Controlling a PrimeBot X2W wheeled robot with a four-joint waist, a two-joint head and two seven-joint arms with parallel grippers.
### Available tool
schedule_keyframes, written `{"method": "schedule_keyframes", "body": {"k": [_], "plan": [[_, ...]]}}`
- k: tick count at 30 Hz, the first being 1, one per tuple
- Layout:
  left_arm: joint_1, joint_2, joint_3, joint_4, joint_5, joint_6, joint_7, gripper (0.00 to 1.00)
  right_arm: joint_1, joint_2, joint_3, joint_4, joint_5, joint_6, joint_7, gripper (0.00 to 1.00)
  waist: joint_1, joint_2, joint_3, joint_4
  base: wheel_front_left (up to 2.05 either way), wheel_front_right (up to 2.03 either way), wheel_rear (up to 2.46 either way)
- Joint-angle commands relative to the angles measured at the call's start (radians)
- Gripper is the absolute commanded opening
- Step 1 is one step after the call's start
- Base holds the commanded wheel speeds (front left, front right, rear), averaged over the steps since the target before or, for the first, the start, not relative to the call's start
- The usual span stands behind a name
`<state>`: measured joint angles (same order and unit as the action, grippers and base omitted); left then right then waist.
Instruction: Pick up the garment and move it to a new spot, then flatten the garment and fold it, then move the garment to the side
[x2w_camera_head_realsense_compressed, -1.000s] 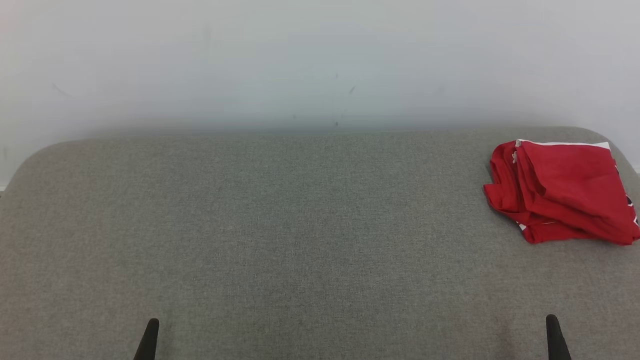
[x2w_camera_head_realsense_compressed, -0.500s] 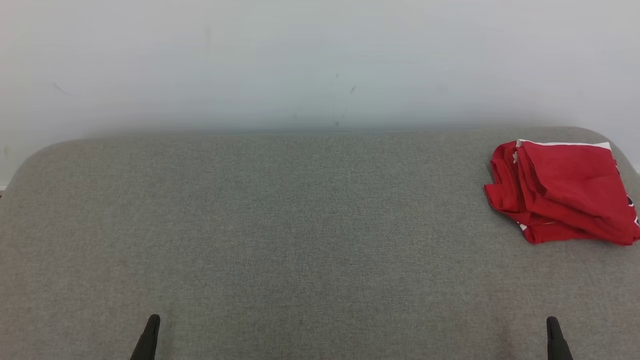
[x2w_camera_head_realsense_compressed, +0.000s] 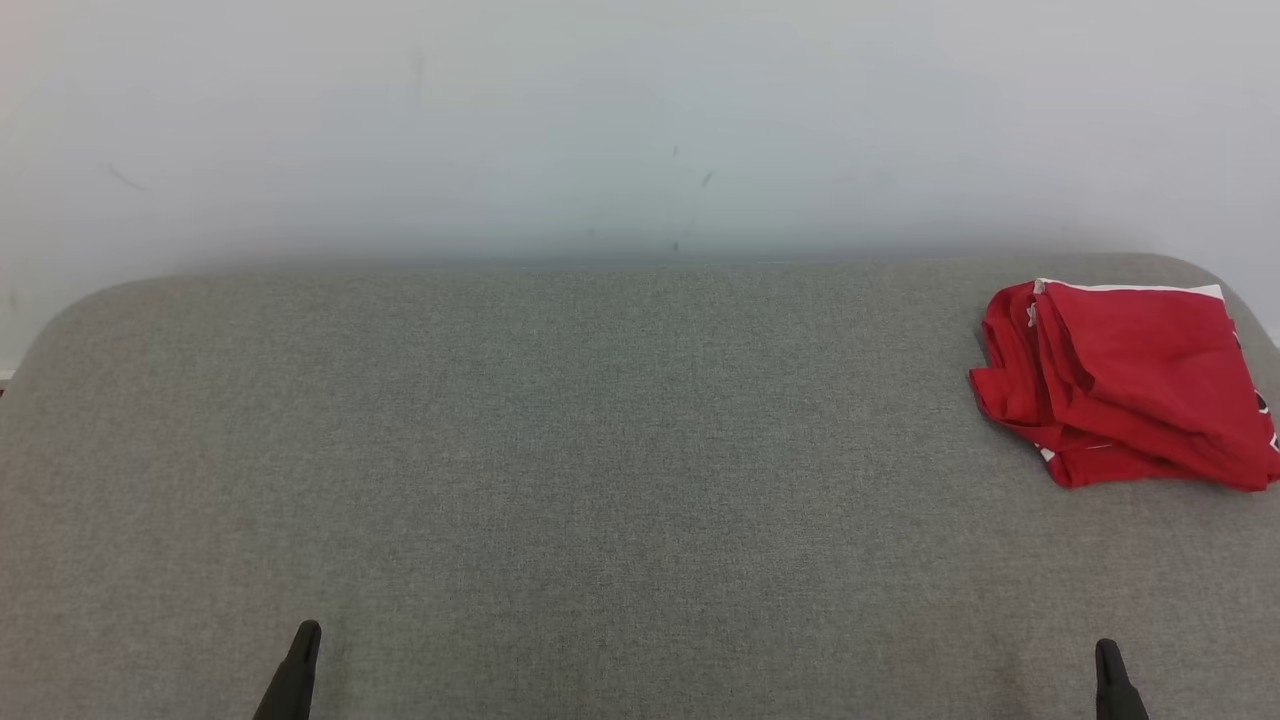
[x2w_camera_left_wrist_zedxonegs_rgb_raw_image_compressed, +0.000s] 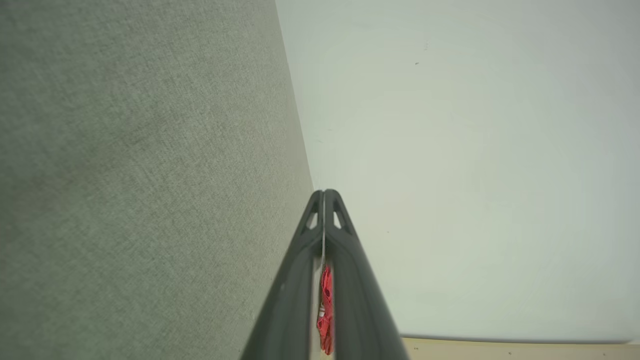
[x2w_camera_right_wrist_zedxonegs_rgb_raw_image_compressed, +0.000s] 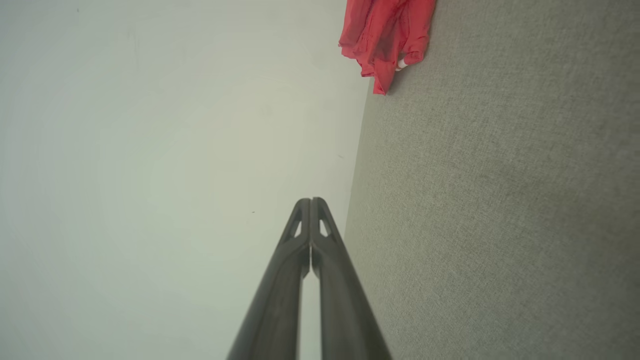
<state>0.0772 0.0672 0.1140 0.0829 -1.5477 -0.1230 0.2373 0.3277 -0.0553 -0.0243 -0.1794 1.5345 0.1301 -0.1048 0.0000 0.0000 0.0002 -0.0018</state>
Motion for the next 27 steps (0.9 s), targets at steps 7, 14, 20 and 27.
{"method": "schedule_keyframes", "body": {"k": [7, 14, 20, 27], "plan": [[-0.013, 0.003, 0.010, -0.012, -0.071, -0.009, 0.027, 0.00, 0.016, -0.002, 0.002, -0.023, 0.074, 0.001, 0.011, 0.00, 0.0000, 0.0000, 0.000, 0.001, 0.00, 0.00, 0.00], [-0.014, 0.003, 0.014, -0.015, -0.112, -0.010, 0.040, 0.00, 0.024, -0.001, 0.003, -0.030, 0.110, 0.001, 0.017, 0.00, 0.0000, 0.0000, 0.001, 0.001, 0.00, 0.00, 0.00], [-0.014, 0.002, 0.014, -0.014, -0.104, -0.010, 0.042, 0.00, 0.021, -0.001, 0.002, -0.029, 0.107, 0.001, 0.016, 0.00, 0.0000, 0.0000, 0.001, 0.001, 0.00, 0.00, 0.00], [-0.014, 0.001, 0.015, -0.014, -0.103, -0.010, 0.043, 0.00, 0.021, 0.000, 0.001, -0.029, 0.106, 0.001, 0.017, 0.00, 0.0000, 0.0000, 0.001, 0.001, 0.00, 0.00, 0.00]]}}
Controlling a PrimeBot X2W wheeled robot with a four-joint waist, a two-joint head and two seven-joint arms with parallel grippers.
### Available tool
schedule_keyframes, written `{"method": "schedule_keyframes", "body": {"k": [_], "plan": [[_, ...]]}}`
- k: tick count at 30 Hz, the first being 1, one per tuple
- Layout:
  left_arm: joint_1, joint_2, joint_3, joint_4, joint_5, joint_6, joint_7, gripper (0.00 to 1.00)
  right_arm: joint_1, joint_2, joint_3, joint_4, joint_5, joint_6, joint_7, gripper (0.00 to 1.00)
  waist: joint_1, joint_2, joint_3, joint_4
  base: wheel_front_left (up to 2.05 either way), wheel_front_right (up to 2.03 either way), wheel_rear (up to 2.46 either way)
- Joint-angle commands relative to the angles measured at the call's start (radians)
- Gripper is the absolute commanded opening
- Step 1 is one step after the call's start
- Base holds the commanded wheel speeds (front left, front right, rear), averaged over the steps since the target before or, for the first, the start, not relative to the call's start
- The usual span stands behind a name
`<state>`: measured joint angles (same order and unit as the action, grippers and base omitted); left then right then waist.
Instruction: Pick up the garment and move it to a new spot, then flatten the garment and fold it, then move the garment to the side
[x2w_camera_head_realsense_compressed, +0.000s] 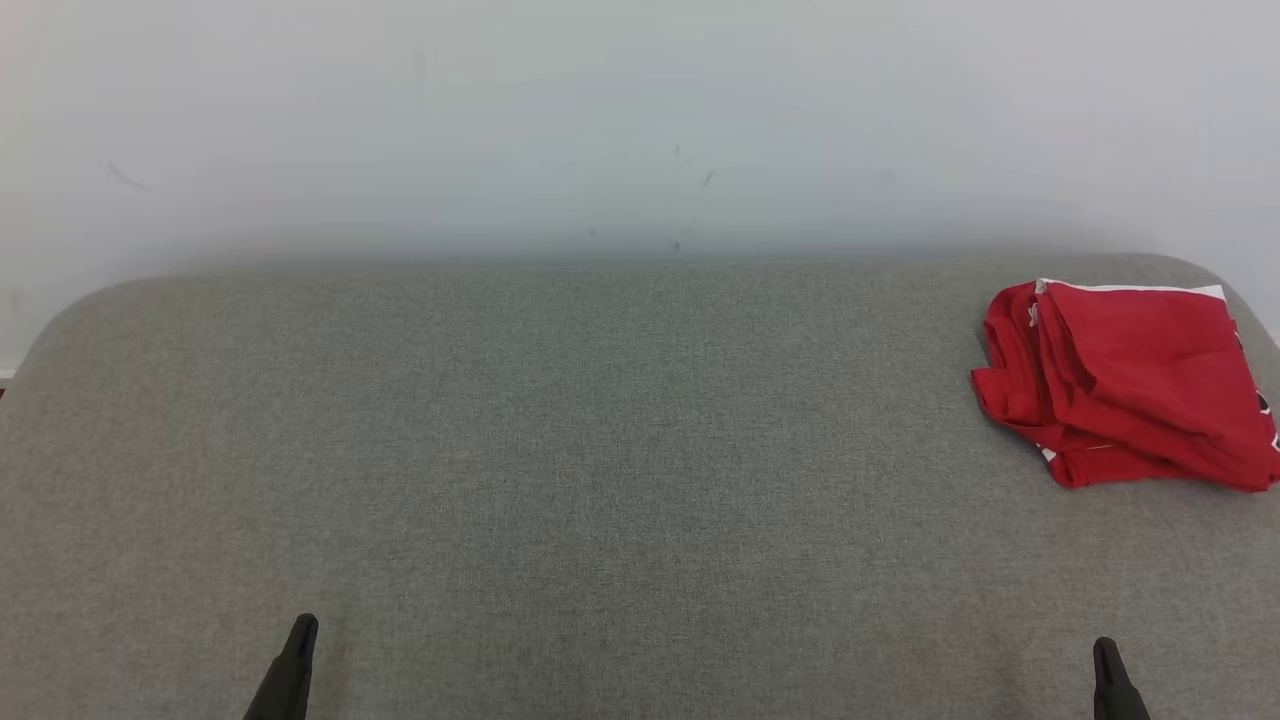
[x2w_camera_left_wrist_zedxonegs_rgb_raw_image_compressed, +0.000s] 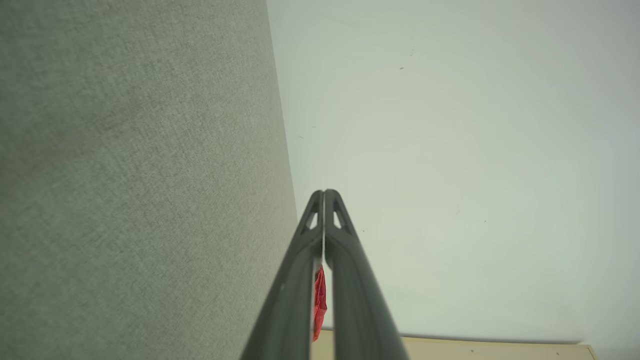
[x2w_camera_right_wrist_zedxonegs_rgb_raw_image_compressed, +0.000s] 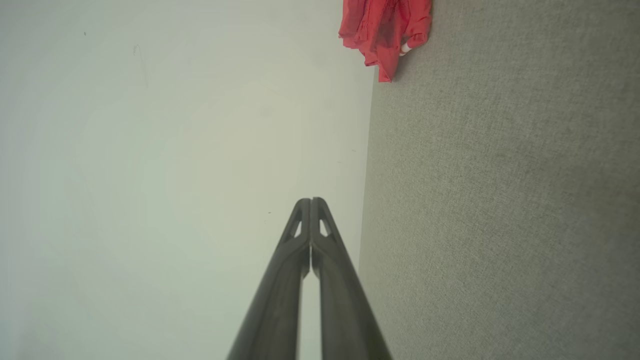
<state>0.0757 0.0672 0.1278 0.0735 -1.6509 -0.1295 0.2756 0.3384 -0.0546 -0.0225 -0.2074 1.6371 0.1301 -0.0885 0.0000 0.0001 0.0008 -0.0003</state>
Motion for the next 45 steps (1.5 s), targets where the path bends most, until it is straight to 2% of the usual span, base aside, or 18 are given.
{"method": "schedule_keyframes", "body": {"k": [1, 45], "plan": [[-0.012, 0.000, 0.001, -0.005, 0.001, -0.004, 0.004, 0.00, 0.010, 0.000, -0.001, -0.001, 0.003, 0.001, 0.001, 0.00, 0.0000, -0.0001, 0.000, 0.000, 0.00, 0.00, 0.00], [-0.013, -0.006, 0.007, -0.005, 0.008, -0.004, 0.008, 0.00, 0.010, 0.003, -0.004, -0.001, 0.000, 0.001, 0.005, 0.00, 0.0000, -0.0001, 0.000, 0.000, 0.00, 0.00, 0.00]]}}
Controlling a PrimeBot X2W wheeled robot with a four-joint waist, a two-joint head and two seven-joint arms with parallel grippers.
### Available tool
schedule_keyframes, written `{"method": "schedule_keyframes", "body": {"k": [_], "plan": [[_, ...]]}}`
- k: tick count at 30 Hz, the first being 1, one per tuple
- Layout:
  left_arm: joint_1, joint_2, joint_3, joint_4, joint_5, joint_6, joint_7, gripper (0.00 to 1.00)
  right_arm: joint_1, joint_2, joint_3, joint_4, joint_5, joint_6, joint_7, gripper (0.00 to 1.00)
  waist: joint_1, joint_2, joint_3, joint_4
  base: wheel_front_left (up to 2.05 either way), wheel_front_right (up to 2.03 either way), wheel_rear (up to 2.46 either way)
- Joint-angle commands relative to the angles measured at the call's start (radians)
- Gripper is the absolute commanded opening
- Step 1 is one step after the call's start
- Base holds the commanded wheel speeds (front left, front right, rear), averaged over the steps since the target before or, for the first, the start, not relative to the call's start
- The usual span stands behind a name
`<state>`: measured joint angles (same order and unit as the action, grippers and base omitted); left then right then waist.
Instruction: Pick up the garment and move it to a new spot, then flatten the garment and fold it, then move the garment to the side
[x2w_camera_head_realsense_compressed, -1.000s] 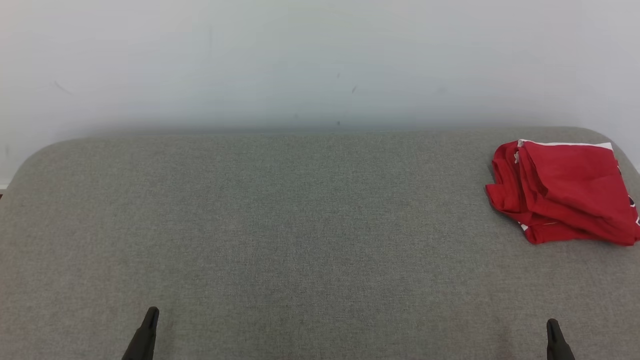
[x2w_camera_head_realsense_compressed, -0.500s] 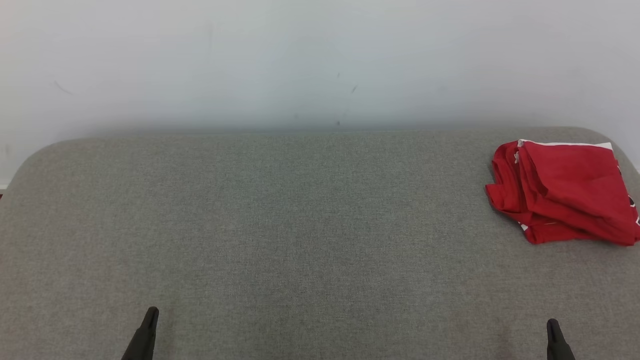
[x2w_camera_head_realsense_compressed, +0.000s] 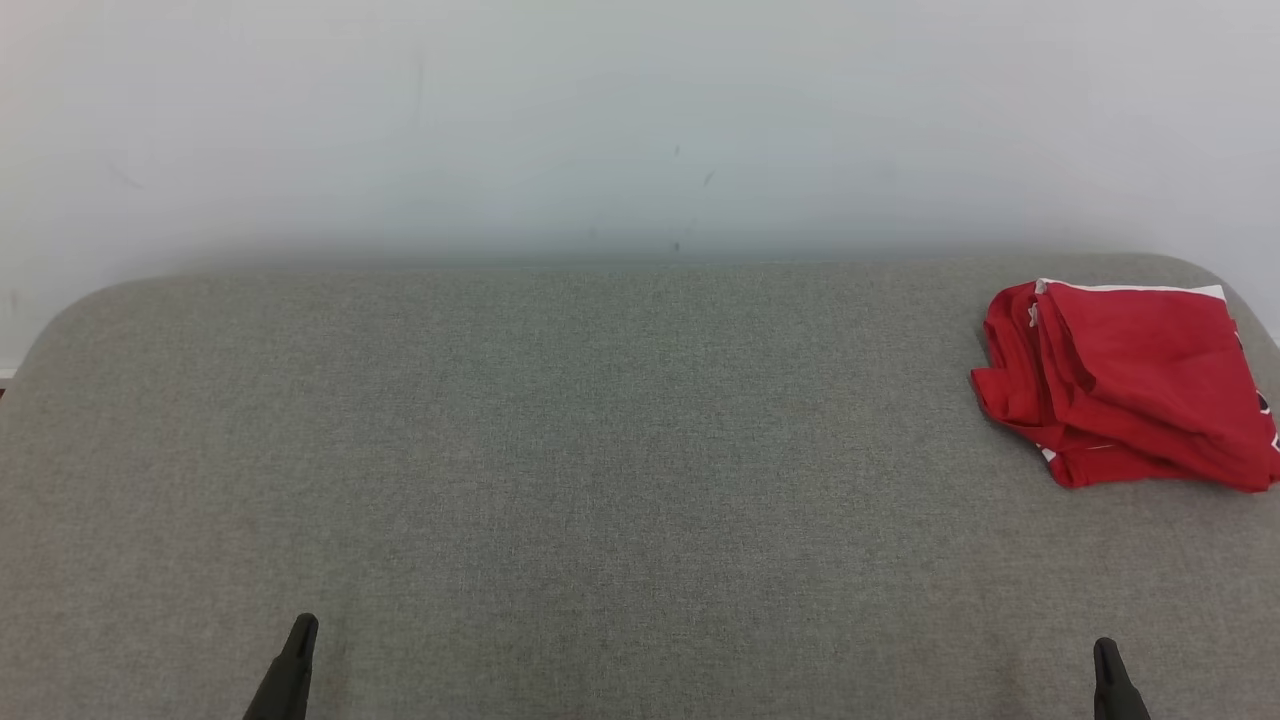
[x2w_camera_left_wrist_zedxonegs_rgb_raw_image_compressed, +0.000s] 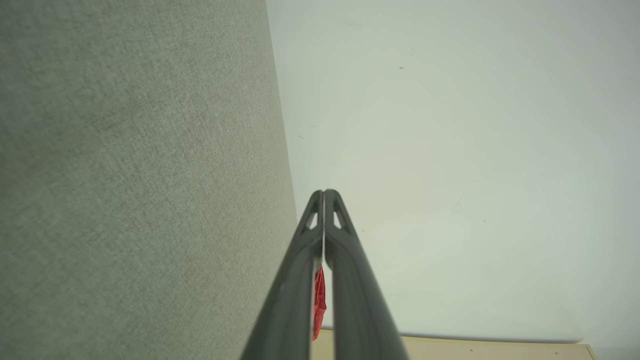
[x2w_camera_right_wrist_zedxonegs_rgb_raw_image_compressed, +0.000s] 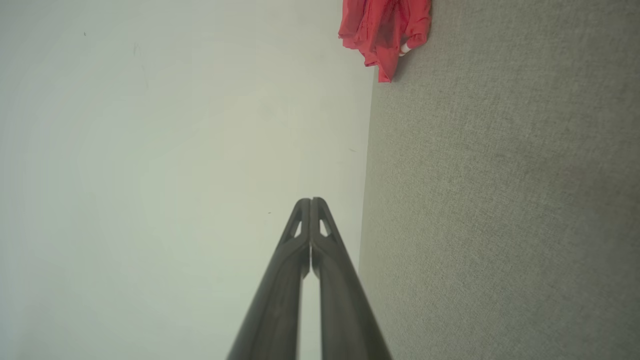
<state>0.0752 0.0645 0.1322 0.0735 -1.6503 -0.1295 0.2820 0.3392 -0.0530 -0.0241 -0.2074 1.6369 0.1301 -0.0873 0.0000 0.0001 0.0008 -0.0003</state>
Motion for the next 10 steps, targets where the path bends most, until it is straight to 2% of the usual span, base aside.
{"method": "schedule_keyframes", "body": {"k": [1, 10], "plan": [[-0.013, -0.003, 0.003, -0.005, 0.007, -0.004, 0.002, 0.00, 0.009, 0.001, -0.003, -0.001, 0.001, 0.001, 0.004, 0.00, 0.0000, -0.0001, 0.000, 0.000, 0.00, 0.00, 0.00], [-0.013, -0.004, 0.004, -0.004, 0.008, -0.004, 0.003, 0.00, 0.009, 0.002, -0.003, -0.001, 0.000, 0.001, 0.004, 0.00, 0.0000, -0.0001, 0.000, 0.000, 0.00, 0.00, 0.00]]}}
